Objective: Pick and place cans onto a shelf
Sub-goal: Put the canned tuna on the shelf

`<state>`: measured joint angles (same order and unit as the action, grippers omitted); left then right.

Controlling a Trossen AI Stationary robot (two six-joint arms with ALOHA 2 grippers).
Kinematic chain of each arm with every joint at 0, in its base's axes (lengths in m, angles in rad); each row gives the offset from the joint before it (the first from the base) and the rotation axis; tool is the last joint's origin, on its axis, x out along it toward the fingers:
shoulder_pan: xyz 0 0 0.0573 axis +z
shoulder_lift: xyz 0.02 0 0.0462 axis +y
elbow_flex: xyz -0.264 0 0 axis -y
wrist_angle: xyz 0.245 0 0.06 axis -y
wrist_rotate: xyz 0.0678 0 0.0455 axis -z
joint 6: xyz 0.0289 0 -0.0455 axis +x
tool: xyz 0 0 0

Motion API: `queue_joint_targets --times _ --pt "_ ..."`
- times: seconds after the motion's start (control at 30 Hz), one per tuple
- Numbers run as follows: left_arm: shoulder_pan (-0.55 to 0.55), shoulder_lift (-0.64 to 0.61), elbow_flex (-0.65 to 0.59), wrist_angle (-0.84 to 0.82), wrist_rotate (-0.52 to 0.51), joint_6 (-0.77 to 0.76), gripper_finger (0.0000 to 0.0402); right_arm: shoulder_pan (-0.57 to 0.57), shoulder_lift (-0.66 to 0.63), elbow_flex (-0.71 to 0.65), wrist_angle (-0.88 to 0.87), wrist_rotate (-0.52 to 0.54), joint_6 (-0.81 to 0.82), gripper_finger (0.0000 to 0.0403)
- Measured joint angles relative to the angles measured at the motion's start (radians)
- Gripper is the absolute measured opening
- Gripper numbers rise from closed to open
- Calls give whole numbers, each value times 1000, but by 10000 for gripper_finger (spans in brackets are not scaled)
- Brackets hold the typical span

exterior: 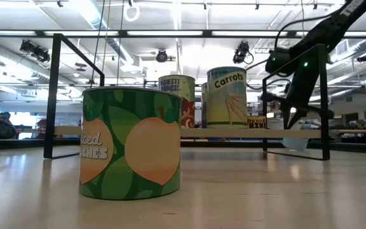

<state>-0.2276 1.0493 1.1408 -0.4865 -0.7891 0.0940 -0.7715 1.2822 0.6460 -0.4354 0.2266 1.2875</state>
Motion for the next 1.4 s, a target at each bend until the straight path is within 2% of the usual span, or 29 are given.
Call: queue_joint_targets --times 0.2,0.4,0.57,0.77,0.9,1.1,1.2,1.4 --pt "0 -12 0 2 -3 -3 20 -48 99 0 144 -96 -17 41" --pt "0 -25 0 1 -3 -1 21 -69 72 34 185 -125 -151 106" --pt "-1 -45 0 3 -4 -30 21 -76 15 103 63 -139 -300 169" --pt "-1 -59 0 -40 5 -117 21 -68 -7 183 -165 -89 -469 237" --pt "-6 -57 0 -74 18 -177 21 -77 24 183 -160 -105 -554 285" --pt "-6 -55 0 -76 27 -218 21 -87 141 184 -143 -138 -540 357" --pt "-6 -57 0 -75 27 -219 21 -78 183 184 -156 -122 -527 369" --pt "-5 -55 0 -60 27 -223 21 -49 253 184 -152 -79 -497 363"
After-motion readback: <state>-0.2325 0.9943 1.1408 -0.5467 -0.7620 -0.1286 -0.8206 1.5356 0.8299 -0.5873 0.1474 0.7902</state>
